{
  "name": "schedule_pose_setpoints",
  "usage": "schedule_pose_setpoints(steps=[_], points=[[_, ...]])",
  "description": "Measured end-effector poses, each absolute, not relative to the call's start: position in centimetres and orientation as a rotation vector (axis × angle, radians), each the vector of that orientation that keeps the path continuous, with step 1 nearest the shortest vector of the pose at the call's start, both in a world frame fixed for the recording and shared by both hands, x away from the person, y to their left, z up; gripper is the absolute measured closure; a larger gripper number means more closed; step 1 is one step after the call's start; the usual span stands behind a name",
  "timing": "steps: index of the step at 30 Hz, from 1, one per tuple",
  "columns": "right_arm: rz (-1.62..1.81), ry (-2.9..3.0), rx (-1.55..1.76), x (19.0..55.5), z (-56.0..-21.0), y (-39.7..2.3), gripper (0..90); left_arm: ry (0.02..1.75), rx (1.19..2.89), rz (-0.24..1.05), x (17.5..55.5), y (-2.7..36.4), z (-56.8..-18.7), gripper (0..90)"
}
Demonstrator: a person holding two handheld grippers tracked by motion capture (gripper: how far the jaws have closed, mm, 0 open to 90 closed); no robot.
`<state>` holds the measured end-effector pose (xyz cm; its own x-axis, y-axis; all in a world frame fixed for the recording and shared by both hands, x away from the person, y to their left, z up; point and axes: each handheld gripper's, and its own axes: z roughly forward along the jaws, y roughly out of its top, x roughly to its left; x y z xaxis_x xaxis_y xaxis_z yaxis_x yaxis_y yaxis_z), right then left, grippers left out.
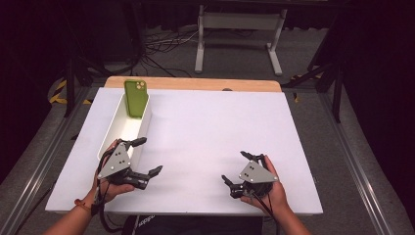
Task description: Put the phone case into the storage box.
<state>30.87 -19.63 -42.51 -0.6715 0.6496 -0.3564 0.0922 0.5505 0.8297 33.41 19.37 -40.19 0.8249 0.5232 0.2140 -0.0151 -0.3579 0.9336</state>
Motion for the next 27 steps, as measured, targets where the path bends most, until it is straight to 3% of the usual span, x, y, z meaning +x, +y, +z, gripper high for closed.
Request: schedule_pose_setpoints(steps=[27], points=[[1.073, 2.116, 0.625, 30.0, -43.1, -20.5, 8.6, 0.405, 1.923, 0.538, 32.5, 19.9, -43.0, 3.7]])
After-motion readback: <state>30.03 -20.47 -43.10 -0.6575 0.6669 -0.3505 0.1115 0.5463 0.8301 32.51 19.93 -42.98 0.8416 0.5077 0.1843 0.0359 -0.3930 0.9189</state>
